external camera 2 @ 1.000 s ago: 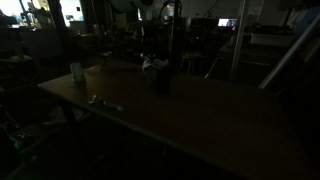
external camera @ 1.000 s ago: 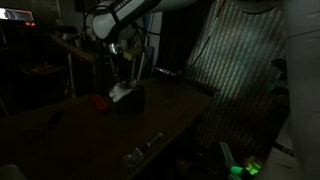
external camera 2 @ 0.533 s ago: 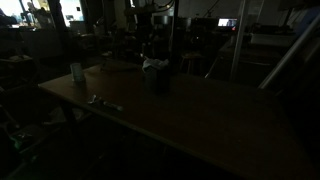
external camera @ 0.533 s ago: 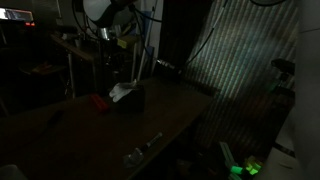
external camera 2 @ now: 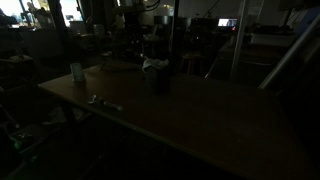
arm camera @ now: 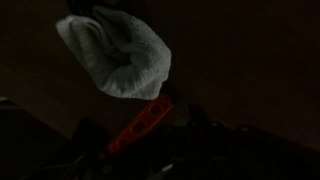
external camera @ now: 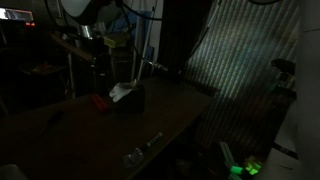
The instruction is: Pick up the white towel from the table and put it in the small black basket.
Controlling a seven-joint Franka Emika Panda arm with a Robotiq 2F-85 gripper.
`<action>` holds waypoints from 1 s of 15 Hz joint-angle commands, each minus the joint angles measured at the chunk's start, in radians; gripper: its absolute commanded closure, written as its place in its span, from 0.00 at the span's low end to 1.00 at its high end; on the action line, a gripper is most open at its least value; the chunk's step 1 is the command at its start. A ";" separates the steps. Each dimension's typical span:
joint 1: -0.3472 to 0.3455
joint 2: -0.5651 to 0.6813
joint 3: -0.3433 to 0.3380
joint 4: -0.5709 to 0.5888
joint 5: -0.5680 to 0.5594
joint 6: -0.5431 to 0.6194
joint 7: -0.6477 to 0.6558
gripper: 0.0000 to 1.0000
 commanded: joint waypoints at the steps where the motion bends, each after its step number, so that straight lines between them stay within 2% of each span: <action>1: 0.006 0.037 -0.001 0.028 -0.032 -0.016 -0.064 1.00; 10: -0.002 0.154 -0.017 0.035 -0.066 -0.022 -0.116 1.00; 11: -0.001 0.159 -0.018 0.036 -0.076 -0.025 -0.121 0.96; 12: 0.002 0.160 -0.020 0.033 -0.090 -0.023 -0.124 0.72; 14: 0.008 0.146 -0.019 0.019 -0.125 -0.009 -0.135 0.68; 15: 0.011 0.137 -0.016 0.013 -0.139 -0.002 -0.143 0.62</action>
